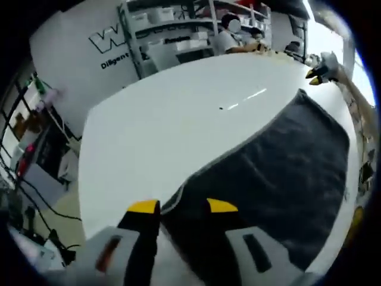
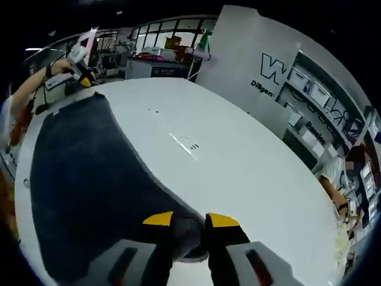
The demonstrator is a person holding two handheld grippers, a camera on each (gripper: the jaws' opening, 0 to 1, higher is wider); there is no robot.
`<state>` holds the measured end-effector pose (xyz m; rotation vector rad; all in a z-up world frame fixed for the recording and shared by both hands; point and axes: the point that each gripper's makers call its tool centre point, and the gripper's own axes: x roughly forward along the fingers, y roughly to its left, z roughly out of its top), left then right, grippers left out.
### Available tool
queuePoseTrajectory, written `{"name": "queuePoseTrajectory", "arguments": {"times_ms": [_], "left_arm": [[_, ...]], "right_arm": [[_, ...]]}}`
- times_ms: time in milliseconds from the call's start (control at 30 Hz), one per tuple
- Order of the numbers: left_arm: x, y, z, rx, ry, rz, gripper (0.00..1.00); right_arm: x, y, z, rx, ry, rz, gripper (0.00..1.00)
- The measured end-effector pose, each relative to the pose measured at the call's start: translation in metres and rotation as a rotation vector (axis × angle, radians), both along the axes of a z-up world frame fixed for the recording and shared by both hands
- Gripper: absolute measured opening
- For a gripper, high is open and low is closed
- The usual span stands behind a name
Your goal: Fold the towel on the table until its edges align and the towel forms a compact rectangular stack.
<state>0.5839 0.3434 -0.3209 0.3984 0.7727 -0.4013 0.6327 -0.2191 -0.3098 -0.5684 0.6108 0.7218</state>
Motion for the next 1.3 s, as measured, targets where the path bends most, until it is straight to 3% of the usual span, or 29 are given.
{"name": "queuePoseTrajectory", "arguments": {"times_ms": [100, 200, 233, 300, 333, 367, 433, 533, 700, 900, 1067, 1300], "left_arm": [[-0.025, -0.017, 0.008, -0.053, -0.014, -0.061, 0.35], [-0.064, -0.040, 0.013, -0.165, -0.004, -0.134, 0.38], [-0.086, -0.051, 0.015, -0.278, 0.009, -0.135, 0.37], [-0.106, -0.057, 0.017, -0.338, -0.006, -0.151, 0.38], [-0.109, -0.057, 0.018, -0.338, -0.014, -0.152, 0.38], [-0.128, -0.056, 0.016, -0.334, -0.022, -0.149, 0.39], [-0.147, -0.059, 0.015, -0.302, -0.049, -0.183, 0.42], [-0.183, -0.070, 0.015, -0.309, -0.057, -0.229, 0.49], [-0.215, -0.073, 0.007, -0.282, -0.065, -0.250, 0.65], [-0.235, -0.070, -0.002, -0.252, -0.109, -0.271, 0.72], [-0.249, -0.067, -0.010, -0.252, -0.084, -0.237, 0.80], [-0.263, -0.058, -0.019, -0.260, -0.061, -0.171, 0.93]], "right_arm": [[-0.030, -0.002, 0.008, 0.008, -0.003, 0.036, 0.23], [-0.063, -0.007, 0.012, 0.009, -0.002, 0.055, 0.24], [-0.077, -0.008, 0.013, 0.012, -0.004, 0.056, 0.25], [-0.103, -0.005, 0.014, 0.027, 0.004, 0.086, 0.26], [-0.115, -0.004, 0.014, 0.035, 0.003, 0.099, 0.28], [-0.122, -0.003, 0.014, 0.041, 0.001, 0.103, 0.29], [-0.142, 0.002, 0.014, 0.055, 0.003, 0.121, 0.30], [-0.172, 0.009, 0.006, 0.042, 0.003, 0.143, 0.31], [-0.209, 0.018, -0.009, 0.015, 0.028, 0.150, 0.38], [-0.230, 0.025, -0.011, 0.024, 0.040, 0.153, 0.45], [-0.234, 0.016, -0.013, 0.029, 0.039, 0.118, 0.53], [-0.243, -0.005, -0.023, 0.048, 0.059, 0.054, 0.77]]}}
